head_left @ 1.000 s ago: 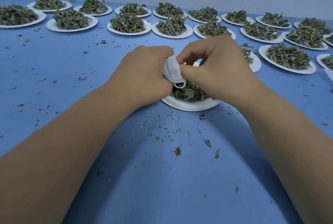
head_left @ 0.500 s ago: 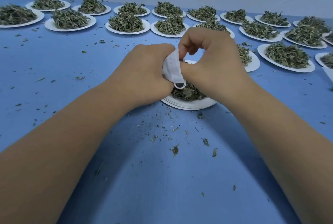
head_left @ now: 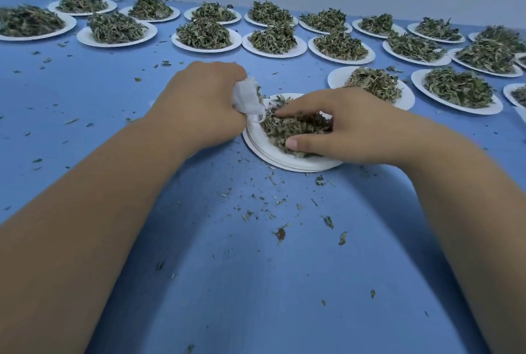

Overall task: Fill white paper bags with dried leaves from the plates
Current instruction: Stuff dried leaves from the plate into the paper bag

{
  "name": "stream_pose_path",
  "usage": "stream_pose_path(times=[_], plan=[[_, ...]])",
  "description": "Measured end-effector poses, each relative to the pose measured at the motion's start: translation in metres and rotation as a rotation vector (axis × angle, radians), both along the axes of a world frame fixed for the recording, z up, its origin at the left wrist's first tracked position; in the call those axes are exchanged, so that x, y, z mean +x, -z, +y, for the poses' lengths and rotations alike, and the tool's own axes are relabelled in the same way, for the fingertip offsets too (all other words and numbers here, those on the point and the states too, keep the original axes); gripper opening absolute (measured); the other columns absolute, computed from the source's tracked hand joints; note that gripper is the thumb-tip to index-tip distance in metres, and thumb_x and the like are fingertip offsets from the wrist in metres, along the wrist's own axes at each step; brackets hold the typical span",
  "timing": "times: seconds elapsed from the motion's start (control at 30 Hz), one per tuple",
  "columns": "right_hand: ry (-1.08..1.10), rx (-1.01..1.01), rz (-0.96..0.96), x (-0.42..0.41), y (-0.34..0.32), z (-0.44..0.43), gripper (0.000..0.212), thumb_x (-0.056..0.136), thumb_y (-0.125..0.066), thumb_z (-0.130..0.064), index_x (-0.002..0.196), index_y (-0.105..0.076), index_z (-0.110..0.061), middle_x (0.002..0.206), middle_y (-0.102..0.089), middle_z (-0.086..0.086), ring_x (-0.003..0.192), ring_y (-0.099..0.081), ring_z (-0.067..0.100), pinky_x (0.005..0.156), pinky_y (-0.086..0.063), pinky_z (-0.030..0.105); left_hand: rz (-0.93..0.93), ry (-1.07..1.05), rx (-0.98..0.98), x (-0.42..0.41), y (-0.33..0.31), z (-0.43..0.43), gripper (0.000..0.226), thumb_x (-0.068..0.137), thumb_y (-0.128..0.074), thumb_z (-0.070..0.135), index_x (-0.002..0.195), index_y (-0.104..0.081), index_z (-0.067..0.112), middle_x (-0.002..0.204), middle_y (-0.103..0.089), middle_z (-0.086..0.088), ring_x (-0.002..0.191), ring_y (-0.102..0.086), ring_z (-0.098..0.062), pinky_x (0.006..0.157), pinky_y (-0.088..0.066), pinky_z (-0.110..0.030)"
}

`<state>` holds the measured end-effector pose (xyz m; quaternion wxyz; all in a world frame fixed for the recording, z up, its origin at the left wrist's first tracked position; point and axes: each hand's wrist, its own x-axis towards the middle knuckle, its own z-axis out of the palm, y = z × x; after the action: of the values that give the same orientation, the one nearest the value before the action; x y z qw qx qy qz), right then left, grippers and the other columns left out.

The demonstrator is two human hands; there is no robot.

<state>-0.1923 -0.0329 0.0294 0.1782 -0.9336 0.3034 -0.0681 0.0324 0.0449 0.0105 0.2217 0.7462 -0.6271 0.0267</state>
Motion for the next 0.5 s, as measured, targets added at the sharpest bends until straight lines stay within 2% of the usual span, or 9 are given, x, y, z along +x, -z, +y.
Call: stream_pose_path(times=[0.07,0.13,0.23,0.3,0.37,0.5], plan=[[0.017,-0.043,-0.069,0.003,0.001,0.0,0.036,0.086,-0.077,-0.047,0.12,-0.069,-0.046,0.121,-0.066,-0.026,0.099,-0.058,-0.015,0.085,-0.046,0.012,0.002,0.008,-0.002,-0.003,-0.001,0.001,0.031,0.077,-0.066,0.02,0.068,-0.038,0.028,0.087,-0.063,0.001,0.077,-0.053,-0.025,0.058,-0.035,-0.029],[0.032,-0.082,-0.136,0.004,0.001,-0.001,0.026,0.085,-0.081,-0.035,0.11,-0.075,-0.041,0.097,-0.065,-0.031,0.078,-0.055,-0.023,0.067,-0.041,0.0,0.004,0.015,-0.002,-0.006,-0.002,0.002,0.032,0.078,-0.066,0.02,0.067,-0.037,0.029,0.078,-0.059,0.004,0.071,-0.051,-0.021,0.056,-0.033,-0.029],[0.062,-0.083,-0.261,0.001,-0.003,0.0,0.022,0.082,-0.084,-0.03,0.094,-0.074,-0.046,0.077,-0.064,-0.029,0.068,-0.059,-0.015,0.063,-0.038,-0.002,-0.008,0.031,-0.008,-0.012,-0.003,0.004,0.029,0.077,-0.065,0.017,0.069,-0.039,0.025,0.072,-0.055,0.002,0.068,-0.049,-0.023,0.054,-0.033,-0.03],[0.063,-0.094,-0.356,-0.001,-0.009,0.003,0.025,0.082,-0.084,-0.031,0.088,-0.07,-0.051,0.074,-0.067,-0.026,0.064,-0.06,-0.006,0.064,-0.04,0.001,-0.03,0.045,-0.023,-0.016,-0.005,0.006,0.02,0.076,-0.063,0.014,0.073,-0.043,0.019,0.069,-0.051,-0.001,0.067,-0.049,-0.023,0.053,-0.033,-0.031],[0.035,-0.118,-0.413,-0.001,-0.015,0.008,0.027,0.083,-0.083,-0.032,0.087,-0.068,-0.054,0.079,-0.07,-0.024,0.064,-0.06,0.001,0.066,-0.042,0.004,-0.056,0.055,-0.046,-0.02,-0.006,0.007,0.019,0.073,-0.061,0.012,0.074,-0.043,0.018,0.068,-0.049,-0.003,0.066,-0.047,-0.024,0.051,-0.031,-0.031],[-0.039,-0.146,-0.394,0.007,-0.014,0.017,0.027,0.083,-0.08,-0.02,0.095,-0.074,-0.043,0.086,-0.073,-0.017,0.071,-0.064,0.005,0.069,-0.044,0.007,-0.037,0.098,-0.085,-0.031,-0.007,0.009,0.025,0.067,-0.06,0.011,0.071,-0.038,0.02,0.065,-0.044,0.001,0.065,-0.043,-0.025,0.05,-0.025,-0.031]])
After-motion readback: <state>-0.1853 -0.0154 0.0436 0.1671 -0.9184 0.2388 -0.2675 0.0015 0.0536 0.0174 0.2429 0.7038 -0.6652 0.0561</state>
